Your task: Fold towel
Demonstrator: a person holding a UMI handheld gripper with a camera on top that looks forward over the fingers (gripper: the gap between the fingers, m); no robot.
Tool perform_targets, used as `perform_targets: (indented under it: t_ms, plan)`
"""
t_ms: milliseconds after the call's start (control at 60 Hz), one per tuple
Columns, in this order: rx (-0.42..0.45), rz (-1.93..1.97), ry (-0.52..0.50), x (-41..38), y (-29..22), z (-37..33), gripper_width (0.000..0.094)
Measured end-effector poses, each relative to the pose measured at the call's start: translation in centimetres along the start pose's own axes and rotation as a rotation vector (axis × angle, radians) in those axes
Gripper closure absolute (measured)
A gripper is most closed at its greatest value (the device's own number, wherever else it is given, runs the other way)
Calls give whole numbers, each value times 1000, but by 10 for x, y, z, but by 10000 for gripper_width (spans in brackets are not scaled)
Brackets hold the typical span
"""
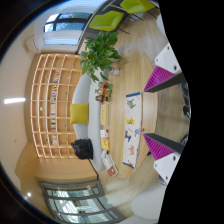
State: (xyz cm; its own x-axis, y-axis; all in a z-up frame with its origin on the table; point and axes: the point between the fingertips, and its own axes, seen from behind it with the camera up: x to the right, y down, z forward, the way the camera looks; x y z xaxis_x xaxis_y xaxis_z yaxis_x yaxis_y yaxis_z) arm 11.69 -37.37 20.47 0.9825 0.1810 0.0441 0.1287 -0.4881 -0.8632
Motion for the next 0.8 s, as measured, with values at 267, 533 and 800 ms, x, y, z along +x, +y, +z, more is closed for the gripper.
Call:
perform_targets:
  t_ms: [267, 533, 800]
  plan:
    - [-80, -22, 5, -14, 32, 33, 85]
    - [-154, -27, -152, -134, 60, 93, 88]
    - [-181, -4, -298, -290, 34, 190, 85]
